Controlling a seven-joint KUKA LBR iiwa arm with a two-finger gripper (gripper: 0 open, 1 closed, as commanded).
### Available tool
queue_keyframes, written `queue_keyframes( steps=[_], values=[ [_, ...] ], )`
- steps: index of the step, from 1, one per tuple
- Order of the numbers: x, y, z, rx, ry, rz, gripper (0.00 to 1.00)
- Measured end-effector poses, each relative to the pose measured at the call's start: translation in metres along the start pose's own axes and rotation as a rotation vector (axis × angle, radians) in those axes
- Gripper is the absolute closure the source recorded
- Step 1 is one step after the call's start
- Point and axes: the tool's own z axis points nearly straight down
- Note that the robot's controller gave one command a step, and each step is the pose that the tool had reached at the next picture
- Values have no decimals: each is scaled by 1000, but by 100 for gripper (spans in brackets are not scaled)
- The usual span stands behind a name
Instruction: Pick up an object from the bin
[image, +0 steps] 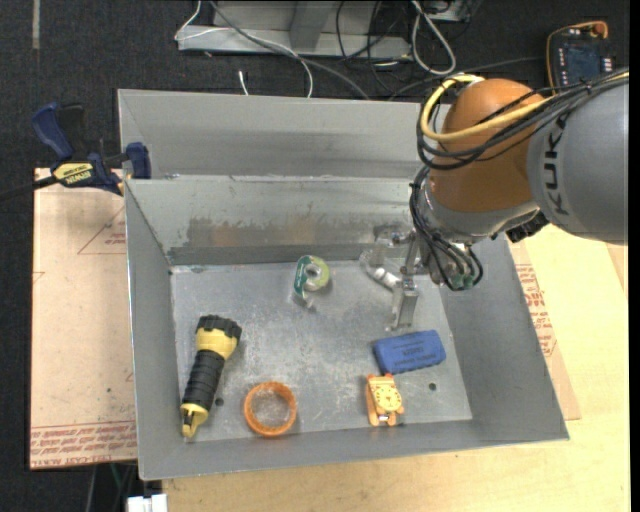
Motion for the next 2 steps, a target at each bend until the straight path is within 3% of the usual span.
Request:
queue_keyframes(
  steps=[1, 2],
  values=[
    [-1, 0, -5, 0, -8, 0, 0],
    [22, -52, 81, 0, -8, -310, 0]
  ],
)
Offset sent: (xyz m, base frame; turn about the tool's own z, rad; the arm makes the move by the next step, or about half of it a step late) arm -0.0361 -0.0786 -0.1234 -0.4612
